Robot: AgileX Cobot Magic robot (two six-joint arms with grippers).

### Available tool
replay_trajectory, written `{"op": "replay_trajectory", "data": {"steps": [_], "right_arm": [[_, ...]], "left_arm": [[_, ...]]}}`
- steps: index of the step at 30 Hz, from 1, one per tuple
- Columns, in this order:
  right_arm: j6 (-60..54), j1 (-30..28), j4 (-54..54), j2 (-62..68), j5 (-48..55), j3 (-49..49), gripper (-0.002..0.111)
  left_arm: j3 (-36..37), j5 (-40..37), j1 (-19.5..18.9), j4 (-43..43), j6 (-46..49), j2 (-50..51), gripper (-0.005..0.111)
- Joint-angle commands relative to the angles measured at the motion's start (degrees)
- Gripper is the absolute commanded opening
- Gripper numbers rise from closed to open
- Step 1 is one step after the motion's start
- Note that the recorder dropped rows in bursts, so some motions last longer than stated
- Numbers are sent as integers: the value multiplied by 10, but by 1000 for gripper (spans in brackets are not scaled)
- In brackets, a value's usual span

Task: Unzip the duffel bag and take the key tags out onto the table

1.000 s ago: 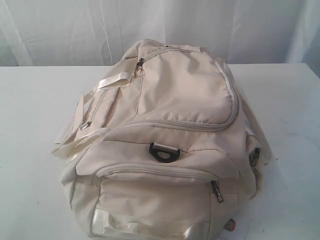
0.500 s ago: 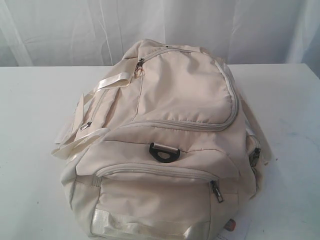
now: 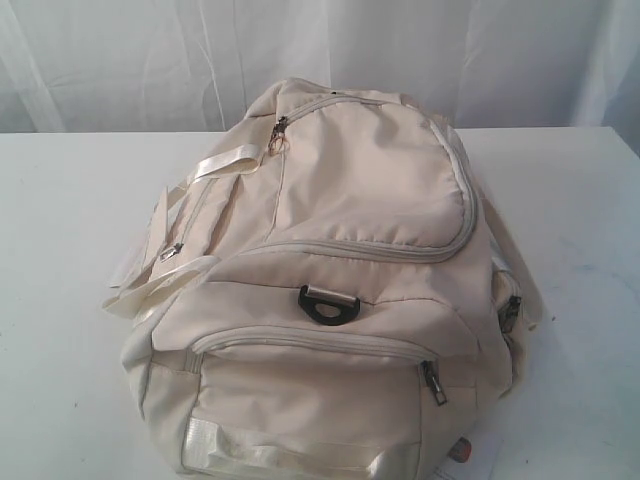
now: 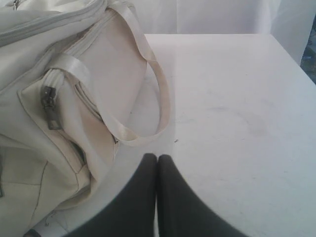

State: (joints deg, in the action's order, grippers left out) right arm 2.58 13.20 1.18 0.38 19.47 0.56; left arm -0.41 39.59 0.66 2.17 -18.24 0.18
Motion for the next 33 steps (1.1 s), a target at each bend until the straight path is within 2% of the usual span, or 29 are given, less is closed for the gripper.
{"op": "replay_trajectory", "data": {"steps": [1, 5, 9, 12, 16, 17, 19, 23, 26, 28, 30, 33], "right_arm": [[-5, 2, -1, -4, -2, -6, 0], [-5, 2, -1, -4, -2, -6, 0], [-5, 2, -1, -4, -2, -6, 0], [-5, 2, -1, -4, -2, -6, 0], [-5, 2, -1, -4, -2, -6, 0], [-5, 2, -1, -4, -2, -6, 0], [-5, 2, -1, -4, -10, -6, 0], [5, 2, -1, -4, -52, -6, 0], [6, 2, -1, -4, -89, -6, 0], [6, 2, -1, -4, -106, -6, 0], [6, 2, -1, -4, -125, -6, 0], [6, 2, -1, -4, -165, -6, 0]], "left_arm": [[-63, -45, 2, 16, -78, 11, 0], [-168, -149, 2, -4, -107, 90, 0], [-270, -237, 2, -104, -107, 198, 0], [-336, -372, 2, -187, -107, 287, 0], [-406, -550, 6, -182, -67, 411, 0], [-423, -593, 12, -147, -32, 440, 0], [-452, -656, 37, -22, 89, 488, 0], [-501, -785, 95, 294, 464, 574, 0], [-519, -828, 142, 450, 607, 619, 0], [-532, -825, 184, 486, 648, 640, 0], [-547, -813, 245, 488, 653, 664, 0], [-575, -796, 344, 447, 660, 700, 0]]}}
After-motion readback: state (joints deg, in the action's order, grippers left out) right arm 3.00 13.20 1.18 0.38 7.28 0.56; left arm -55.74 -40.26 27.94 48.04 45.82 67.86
